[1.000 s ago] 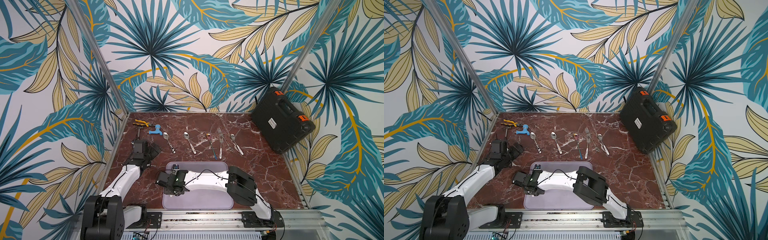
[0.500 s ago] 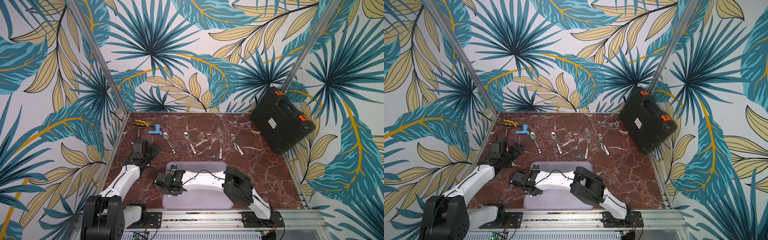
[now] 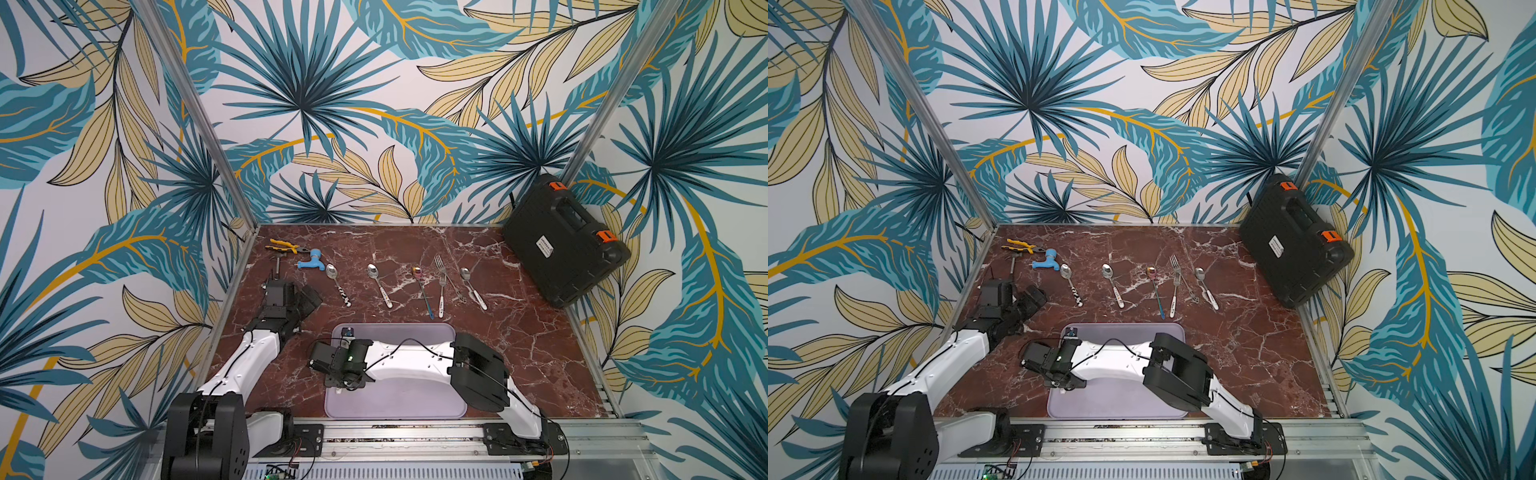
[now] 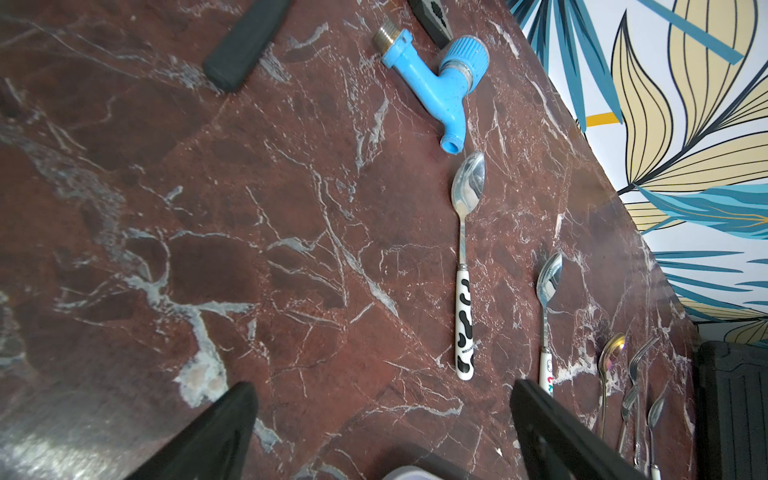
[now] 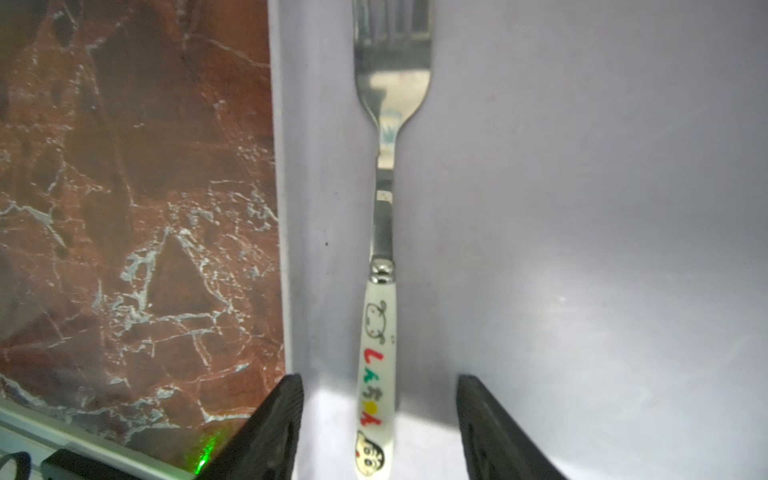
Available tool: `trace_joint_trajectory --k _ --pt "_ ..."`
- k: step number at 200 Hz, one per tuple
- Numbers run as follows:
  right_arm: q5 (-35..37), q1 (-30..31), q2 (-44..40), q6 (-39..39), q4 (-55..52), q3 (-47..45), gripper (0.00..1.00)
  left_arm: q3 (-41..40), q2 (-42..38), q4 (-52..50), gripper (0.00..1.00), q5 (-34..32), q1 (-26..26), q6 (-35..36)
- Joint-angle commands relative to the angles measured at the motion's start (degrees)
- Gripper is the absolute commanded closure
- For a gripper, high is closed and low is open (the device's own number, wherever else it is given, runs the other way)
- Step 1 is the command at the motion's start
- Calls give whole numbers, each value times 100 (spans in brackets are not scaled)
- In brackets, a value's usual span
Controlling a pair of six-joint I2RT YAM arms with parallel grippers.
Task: Set the spoon and fork side by side
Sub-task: Place the fork on the tray.
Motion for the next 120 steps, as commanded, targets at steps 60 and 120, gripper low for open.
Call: trace_joint_trajectory --k 60,120 --pt "1015 -331 -1295 -1199 -736 -456 34 -92 -123 117 0 134 62 20" --pt "1053 -1154 -1487 -2476 -1038 -253 35 -100 -150 181 0 310 58 120"
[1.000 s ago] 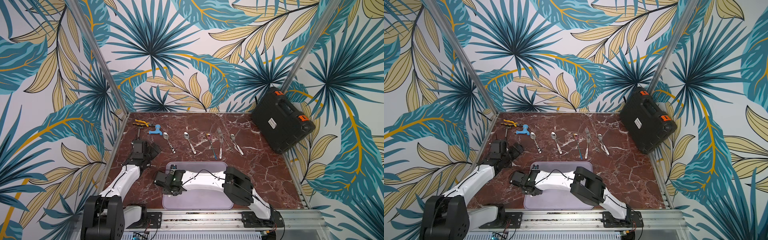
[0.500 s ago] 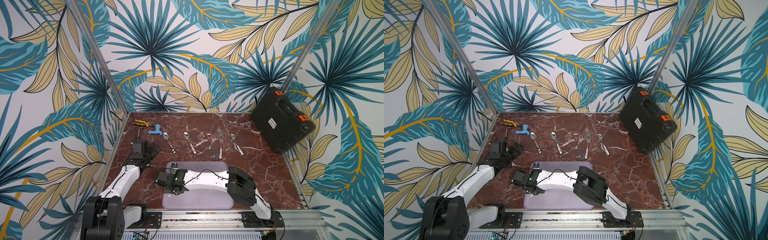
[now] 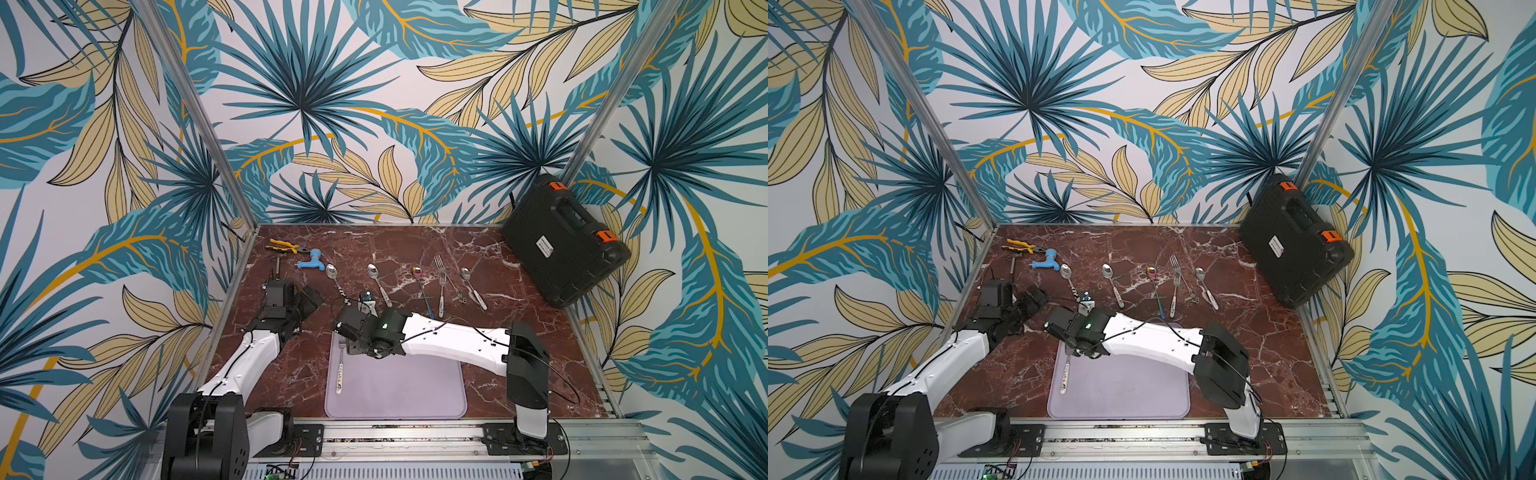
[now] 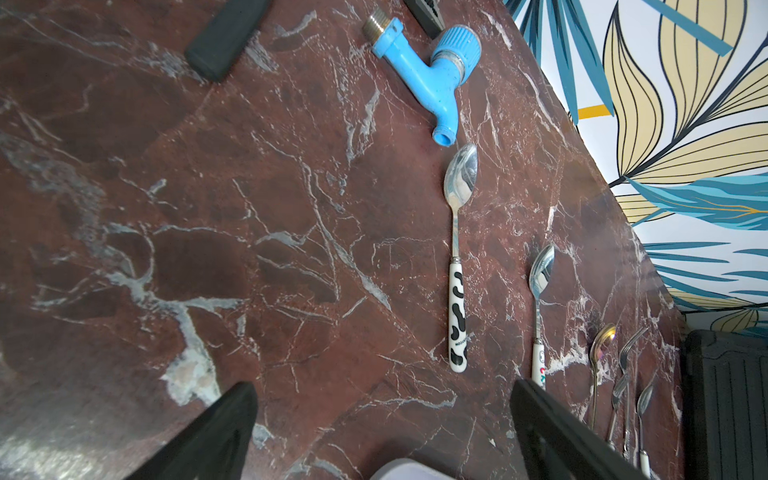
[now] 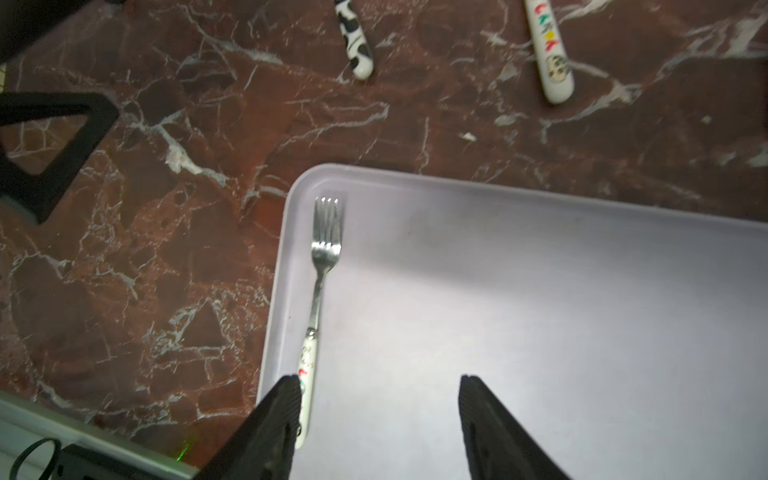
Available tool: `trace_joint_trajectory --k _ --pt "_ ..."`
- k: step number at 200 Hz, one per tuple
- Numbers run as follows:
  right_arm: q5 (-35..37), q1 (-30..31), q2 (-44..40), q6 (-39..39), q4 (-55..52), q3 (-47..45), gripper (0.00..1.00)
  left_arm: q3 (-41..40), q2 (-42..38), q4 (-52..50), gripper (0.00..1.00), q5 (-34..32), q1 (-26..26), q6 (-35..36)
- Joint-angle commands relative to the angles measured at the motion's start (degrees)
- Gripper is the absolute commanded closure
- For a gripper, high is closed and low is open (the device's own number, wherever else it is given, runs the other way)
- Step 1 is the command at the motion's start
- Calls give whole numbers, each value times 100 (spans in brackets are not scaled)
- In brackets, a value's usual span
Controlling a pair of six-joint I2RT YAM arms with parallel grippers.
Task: Set the spoon and fork side by side
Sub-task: Place the fork on the tray, then pick up the spoon from the center of the board.
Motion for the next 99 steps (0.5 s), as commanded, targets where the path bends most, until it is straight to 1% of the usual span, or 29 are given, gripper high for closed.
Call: trace_joint_trajectory --k 1,24,45,69,77,99 --pt "134 -287 -34 -760 -389 71 35 -81 -136 149 0 113 51 105" --pt "-21 -677 84 -1201 -432 175 36 -94 -128 182 0 186 51 128" --pt "33 -954 279 -1673 -567 400 37 -96 -145 198 0 265 49 170" --pt "-188 -1321 600 -2123 -578 630 39 -115 -147 250 0 283 50 201" --pt "-267 -1430 719 -2258 -533 691 42 -129 -139 261 0 290 55 196" --pt "-363 -1679 1025 -2579 -435 875 42 -125 -109 272 0 280 56 205"
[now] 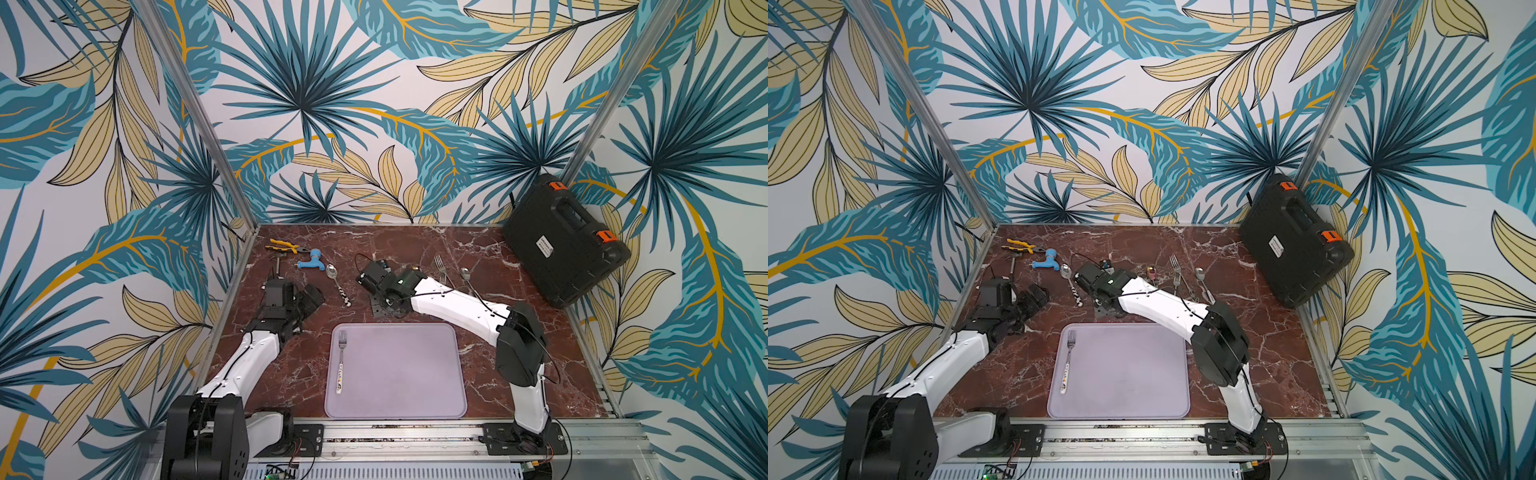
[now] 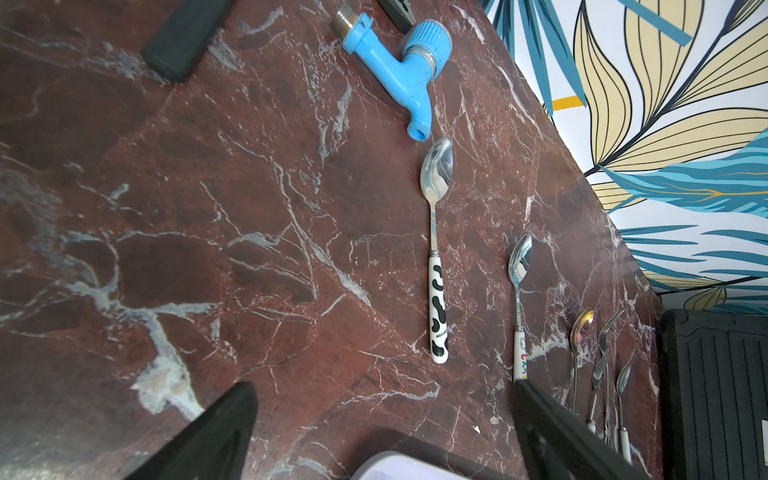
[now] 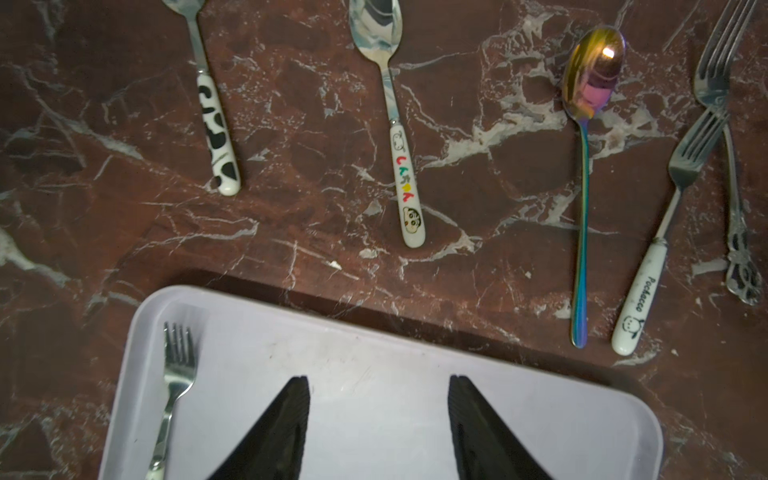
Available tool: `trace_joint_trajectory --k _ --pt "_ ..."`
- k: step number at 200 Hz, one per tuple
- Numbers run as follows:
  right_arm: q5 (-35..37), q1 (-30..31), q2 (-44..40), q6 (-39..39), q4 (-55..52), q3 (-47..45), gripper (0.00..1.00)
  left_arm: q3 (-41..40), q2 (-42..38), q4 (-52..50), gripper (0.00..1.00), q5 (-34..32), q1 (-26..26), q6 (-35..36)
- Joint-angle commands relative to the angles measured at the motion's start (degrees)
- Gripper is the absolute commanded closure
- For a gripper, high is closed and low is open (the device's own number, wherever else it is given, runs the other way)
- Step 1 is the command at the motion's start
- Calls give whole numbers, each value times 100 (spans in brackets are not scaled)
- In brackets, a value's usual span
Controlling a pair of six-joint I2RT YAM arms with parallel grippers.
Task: Set the spoon and fork side by side
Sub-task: Pick up the spoon from the center of the board.
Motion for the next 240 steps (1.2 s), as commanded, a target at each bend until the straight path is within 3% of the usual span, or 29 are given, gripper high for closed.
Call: trace_joint_trajectory --k 1,94,162,199,240 --pt "-192 -218 406 -640 -75 174 42 -116 -66 146 0 39 55 96" --pt "-648 -985 1649 -1615 -214 1374 45 -87 188 258 0 105 52 142" --pt "-1273 -1010 2016 -1830 -53 1539 46 -78 241 271 0 137 54 173" --pt "-1197 -1017 2262 -1817 -154 1709 46 -57 311 283 0 161 53 168" --pt "-1036 -1031 2359 -1714 -296 1842 60 -62 312 289 0 172 48 175"
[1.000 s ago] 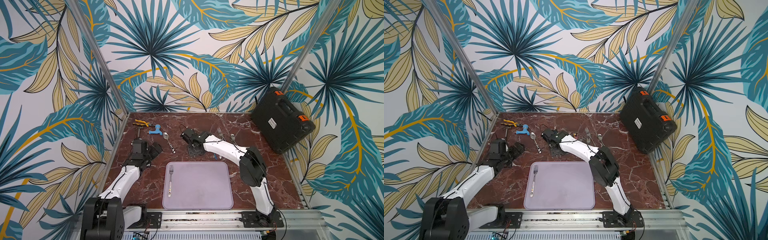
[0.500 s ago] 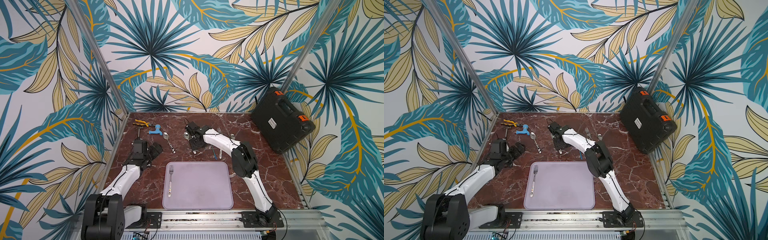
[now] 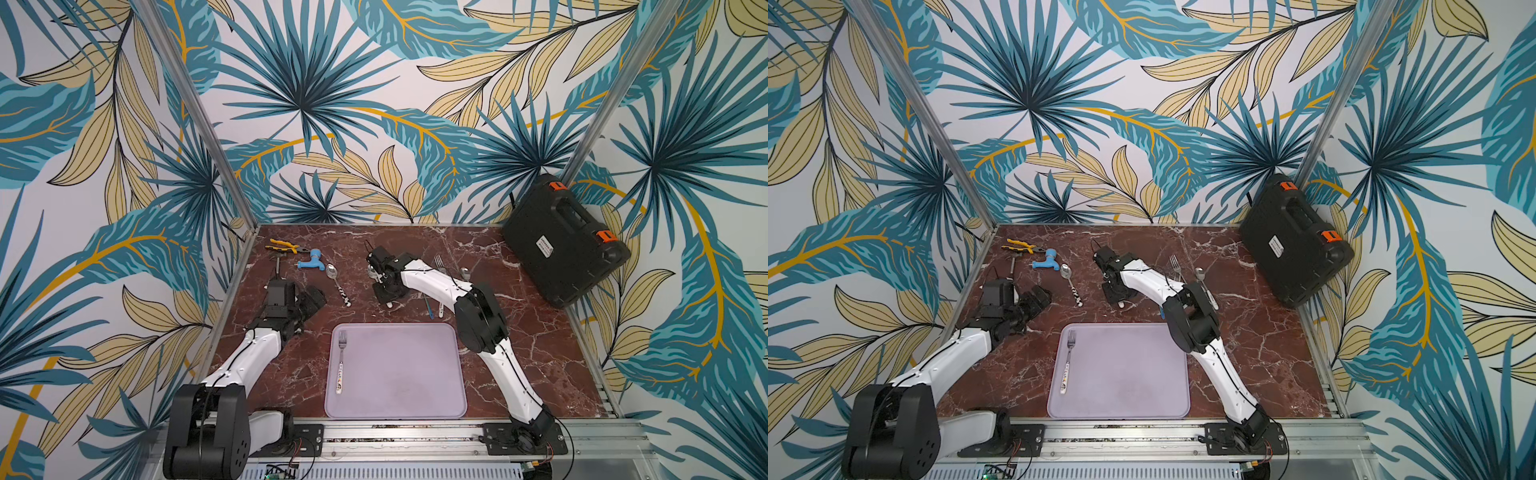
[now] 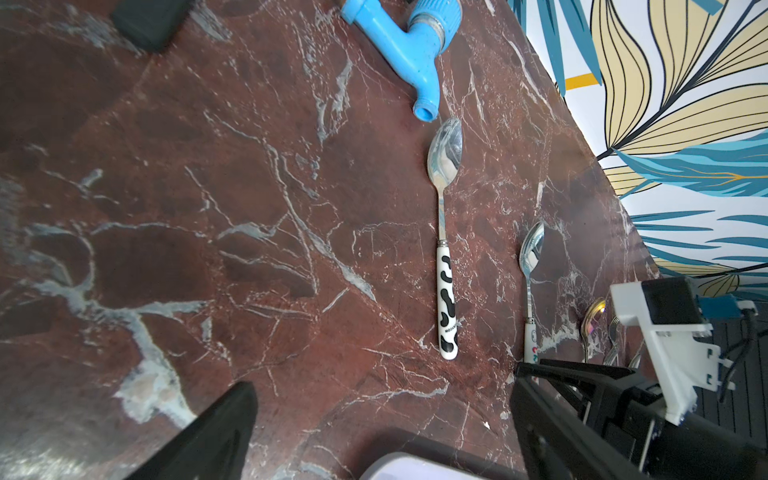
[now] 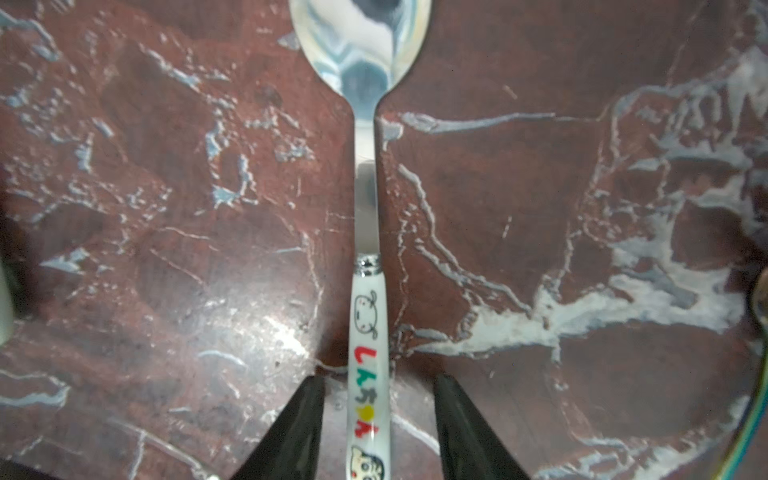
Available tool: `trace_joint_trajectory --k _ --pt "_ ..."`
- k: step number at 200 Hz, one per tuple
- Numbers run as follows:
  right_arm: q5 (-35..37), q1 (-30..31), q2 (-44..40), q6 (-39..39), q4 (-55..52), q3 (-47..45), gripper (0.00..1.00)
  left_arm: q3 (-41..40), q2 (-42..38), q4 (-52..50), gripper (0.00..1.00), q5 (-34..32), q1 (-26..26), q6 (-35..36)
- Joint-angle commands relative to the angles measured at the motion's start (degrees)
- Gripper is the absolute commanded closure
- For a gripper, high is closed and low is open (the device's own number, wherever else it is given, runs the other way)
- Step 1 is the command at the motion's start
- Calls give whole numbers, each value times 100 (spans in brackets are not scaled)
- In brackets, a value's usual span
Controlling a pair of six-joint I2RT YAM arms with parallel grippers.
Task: Set the spoon and fork side by side
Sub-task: Pick up the spoon from the center of the board.
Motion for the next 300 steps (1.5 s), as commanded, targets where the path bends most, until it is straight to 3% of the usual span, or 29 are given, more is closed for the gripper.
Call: trace_joint_trajectory --k 1,94,239,300 --pt "111 -1 181 51 -258 53 60 -35 36 152 0 30 45 96" --pt "13 24 -90 404 -213 -159 100 -19 16 146 0 78 54 95" --pt "541 595 -1754 1425 250 -1698 100 -9 14 149 0 267 54 42" --pt "648 1446 -2106 2355 243 -2287 100 -21 -43 154 0 324 47 21"
